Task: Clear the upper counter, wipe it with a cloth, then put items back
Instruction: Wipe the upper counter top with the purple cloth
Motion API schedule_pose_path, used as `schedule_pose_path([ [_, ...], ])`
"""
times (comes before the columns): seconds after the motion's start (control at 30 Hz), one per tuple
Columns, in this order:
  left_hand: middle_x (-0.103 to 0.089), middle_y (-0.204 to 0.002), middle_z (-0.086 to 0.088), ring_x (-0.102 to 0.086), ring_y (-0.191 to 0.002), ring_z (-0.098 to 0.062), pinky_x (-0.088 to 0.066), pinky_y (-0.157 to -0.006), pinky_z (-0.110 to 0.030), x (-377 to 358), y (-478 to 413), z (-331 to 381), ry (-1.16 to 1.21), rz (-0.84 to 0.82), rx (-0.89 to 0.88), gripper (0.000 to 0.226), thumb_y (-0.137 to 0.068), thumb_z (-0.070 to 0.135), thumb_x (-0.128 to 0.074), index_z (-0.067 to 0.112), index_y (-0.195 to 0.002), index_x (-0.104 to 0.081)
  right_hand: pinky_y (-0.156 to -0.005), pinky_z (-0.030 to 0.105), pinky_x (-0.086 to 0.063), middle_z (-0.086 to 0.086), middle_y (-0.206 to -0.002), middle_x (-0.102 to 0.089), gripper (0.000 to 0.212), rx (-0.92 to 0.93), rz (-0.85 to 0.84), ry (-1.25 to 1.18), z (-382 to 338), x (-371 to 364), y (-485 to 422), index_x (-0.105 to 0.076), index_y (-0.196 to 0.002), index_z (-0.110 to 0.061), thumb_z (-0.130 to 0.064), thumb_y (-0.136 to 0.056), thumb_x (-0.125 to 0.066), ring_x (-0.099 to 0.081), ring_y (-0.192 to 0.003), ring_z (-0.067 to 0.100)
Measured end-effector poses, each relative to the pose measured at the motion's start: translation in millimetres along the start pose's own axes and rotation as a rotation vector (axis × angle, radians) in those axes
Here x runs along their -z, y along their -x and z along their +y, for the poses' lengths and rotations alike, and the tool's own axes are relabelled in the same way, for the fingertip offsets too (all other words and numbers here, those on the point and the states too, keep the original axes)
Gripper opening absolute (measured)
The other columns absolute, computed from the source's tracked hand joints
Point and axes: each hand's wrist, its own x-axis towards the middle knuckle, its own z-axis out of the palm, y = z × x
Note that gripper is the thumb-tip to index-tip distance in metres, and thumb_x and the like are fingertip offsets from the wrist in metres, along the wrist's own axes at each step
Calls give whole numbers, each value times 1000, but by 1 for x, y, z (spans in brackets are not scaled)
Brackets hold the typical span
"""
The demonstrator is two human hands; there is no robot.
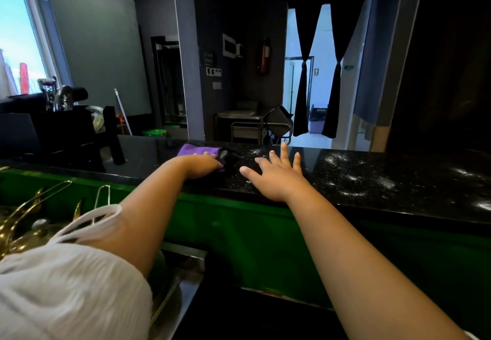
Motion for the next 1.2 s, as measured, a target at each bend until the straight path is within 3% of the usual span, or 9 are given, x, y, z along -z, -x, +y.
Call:
schedule_pose_path([
  [0.13, -38, -146, -13, -38, -133, -28, -25, -113, -35, 5, -10, 3, 53, 36, 16, 45, -99, 23, -38, 7, -142, -35, -109, 55, 21, 16, -159, 2, 76, -90, 17, 132, 1, 9, -5, -22, -151, -17, -66, -93, -13, 27, -142, 30],
  [0.37, -21, -155, -13, -24, -142, -30, -20, -116, -37, 14, -37, 7, 50, 76, 158, 55, -100, 23, -36, 5, -149, -17, -108, 52, 24, 15, -159, 1, 73, -31, 105, 77, 6, -3, -3, -23, -150, -20, -64, -94, -12, 27, -143, 27],
  [0.5, -34, -149, -16, -35, -136, -34, -27, -114, -42, 29, -72, -2, 35, 45, 241, 53, -98, 22, -41, -2, -144, -29, -108, 53, 24, 15, -159, 1, 70, -5, 108, 61, 5, -4, -6, -27, -149, -19, -61, -95, -11, 30, -141, 27],
  [0.63, -51, -126, -16, -54, -104, -36, -45, -89, -36, 29, -74, 13, 127, 13, 146, 46, -101, 19, -36, 4, -144, -29, -109, 51, 24, 13, -159, 3, 71, 13, 62, 28, 6, -4, -9, -27, -149, -21, -63, -95, -9, 31, -141, 25],
  [0.73, -51, -99, -8, -46, -68, -15, -44, -62, -27, 24, -73, 24, 200, -41, 30, 38, -102, 19, -32, 12, -139, -36, -109, 51, 24, 12, -160, 3, 70, 14, 59, 23, 7, -4, -11, -26, -149, -22, -62, -95, -9, 30, -141, 25],
  [0.83, -55, -86, -10, -53, -71, -20, -43, -63, -30, 24, -64, 25, 199, -100, 31, 26, -99, 23, -40, 11, -120, -49, -111, 50, 20, 13, -160, -1, 70, -17, 73, 11, 6, -3, -11, -27, -149, -20, -62, -95, -10, 27, -142, 24],
  [0.93, -56, -116, -15, -58, -93, -26, -46, -83, -35, 23, -55, 20, 181, -118, 30, 39, -95, 28, -46, 11, -130, -48, -114, 50, 14, 14, -159, -7, 70, -52, 105, 4, 5, -4, -11, -30, -148, -17, -60, -96, -13, 22, -145, 24],
  [1.07, -50, -82, -5, -48, -67, -14, -39, -59, -22, 15, -23, 20, 202, -121, -47, 21, -98, 20, -38, 22, -118, -47, -118, 47, -6, 16, -152, -31, 64, -63, 202, -22, 2, -3, -6, -43, -139, -7, -52, -99, -20, 5, -148, 25],
  [1.2, -46, -88, 4, -44, -73, -8, -35, -63, -15, 9, 17, 23, 152, -139, -131, 43, -100, 16, -33, 25, -141, -35, -118, 46, -11, 14, -139, -48, 56, -74, 299, -29, -2, -2, 6, -55, -125, -5, -44, -101, -23, -7, -148, 24],
])
